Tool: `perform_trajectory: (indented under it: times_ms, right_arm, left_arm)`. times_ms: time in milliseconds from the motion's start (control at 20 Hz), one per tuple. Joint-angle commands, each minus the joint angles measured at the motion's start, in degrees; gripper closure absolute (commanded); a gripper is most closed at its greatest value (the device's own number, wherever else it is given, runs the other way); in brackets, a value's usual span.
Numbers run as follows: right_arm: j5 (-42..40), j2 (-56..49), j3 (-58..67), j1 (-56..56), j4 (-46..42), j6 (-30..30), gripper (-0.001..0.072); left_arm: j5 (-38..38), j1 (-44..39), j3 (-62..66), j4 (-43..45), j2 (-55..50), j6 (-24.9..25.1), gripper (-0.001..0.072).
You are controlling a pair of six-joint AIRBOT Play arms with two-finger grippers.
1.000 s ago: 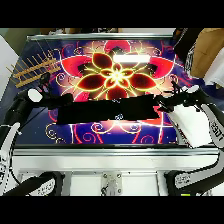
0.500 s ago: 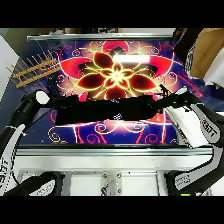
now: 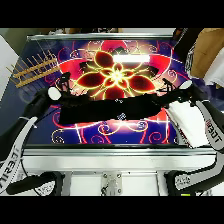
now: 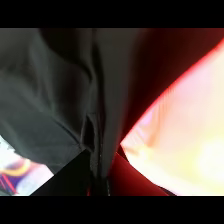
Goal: Fold the clothes and pants, and hang the long-sleeved shirts on hangers.
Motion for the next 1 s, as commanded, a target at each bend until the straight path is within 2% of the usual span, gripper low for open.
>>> perform_trajectory:
  times_ms: [0,250,400,700,950]
  right_arm:
    - [9.2,3.6,7.3,0.0,-9.1,4.1,0.0701]
    - [19.8,5.1,20.1,2.9,-10.2,6.3,0.0702]
    - [23.9,5.1,26.6,6.6,-14.9,7.8,0.0702]
    - [25.6,5.1,35.2,13.0,-16.6,9.2,0.0701]
    - [25.5,5.1,37.6,15.9,-16.6,10.1,0.0701]
  left_arm:
    - [-0.2,-7.0,8.0,-0.5,-9.9,0.7,0.0701]
    - [-0.7,-15.6,20.4,-0.5,-22.9,0.7,0.0700]
    - [-3.6,-18.7,27.3,-0.5,-28.7,0.7,0.0700]
    - [-9.2,-21.3,38.1,-0.5,-37.0,0.7,0.0700]
    - [-9.1,-21.3,39.1,-0.5,-37.9,0.7,0.0700]
